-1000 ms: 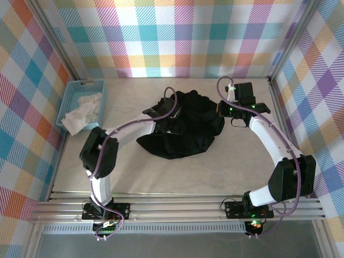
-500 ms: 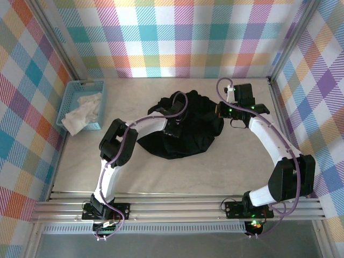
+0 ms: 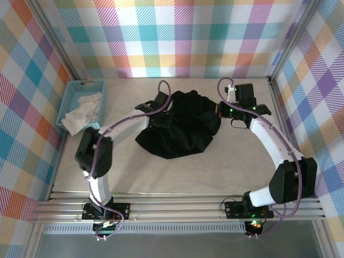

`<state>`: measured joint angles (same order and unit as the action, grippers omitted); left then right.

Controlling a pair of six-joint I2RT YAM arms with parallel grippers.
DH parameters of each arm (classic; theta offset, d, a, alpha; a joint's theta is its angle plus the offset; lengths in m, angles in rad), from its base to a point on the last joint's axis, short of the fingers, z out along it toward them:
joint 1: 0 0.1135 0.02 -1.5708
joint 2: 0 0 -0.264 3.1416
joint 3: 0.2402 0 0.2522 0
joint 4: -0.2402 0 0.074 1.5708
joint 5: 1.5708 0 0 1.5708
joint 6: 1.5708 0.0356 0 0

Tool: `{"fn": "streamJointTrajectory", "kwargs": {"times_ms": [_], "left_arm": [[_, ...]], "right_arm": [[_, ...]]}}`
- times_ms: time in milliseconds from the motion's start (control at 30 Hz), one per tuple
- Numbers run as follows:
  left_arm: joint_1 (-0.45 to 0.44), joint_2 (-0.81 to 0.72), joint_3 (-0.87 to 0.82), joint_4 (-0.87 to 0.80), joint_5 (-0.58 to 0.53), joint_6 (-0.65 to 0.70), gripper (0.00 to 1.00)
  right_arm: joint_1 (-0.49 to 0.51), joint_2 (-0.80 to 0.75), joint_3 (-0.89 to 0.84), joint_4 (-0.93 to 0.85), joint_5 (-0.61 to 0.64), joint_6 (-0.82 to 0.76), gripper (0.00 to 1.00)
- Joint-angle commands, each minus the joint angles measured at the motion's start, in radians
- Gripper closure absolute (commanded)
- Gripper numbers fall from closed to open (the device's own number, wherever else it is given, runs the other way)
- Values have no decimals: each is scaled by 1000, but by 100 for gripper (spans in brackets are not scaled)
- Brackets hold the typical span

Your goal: Fold the inside-out t-shirt

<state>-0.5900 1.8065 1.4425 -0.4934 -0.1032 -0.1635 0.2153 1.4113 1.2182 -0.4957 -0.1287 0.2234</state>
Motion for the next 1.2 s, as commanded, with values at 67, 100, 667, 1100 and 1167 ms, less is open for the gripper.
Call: {"fn": "streamJointTrajectory", "kwargs": {"times_ms": [67,100,667,1100,1167], "left_arm": [[37,-181,-50,62,23,15,100],[43,-200,-53,59,19,17,100],[70,-315,-293,0,-69,-51,97],[70,-407,-468,13,-99,-124,91],[70,-419,-474,-1,-123,-126,89]], "right_arm": [[-5,-70,53,-8,-57,16,100],[-5,-76,57,-7,-67,20,100],[-5,-84,15,-29,-69,8,100],[-6,-65,-20,-20,-83,10,100],[-5,-63,-17,-21,-82,10,100]]}}
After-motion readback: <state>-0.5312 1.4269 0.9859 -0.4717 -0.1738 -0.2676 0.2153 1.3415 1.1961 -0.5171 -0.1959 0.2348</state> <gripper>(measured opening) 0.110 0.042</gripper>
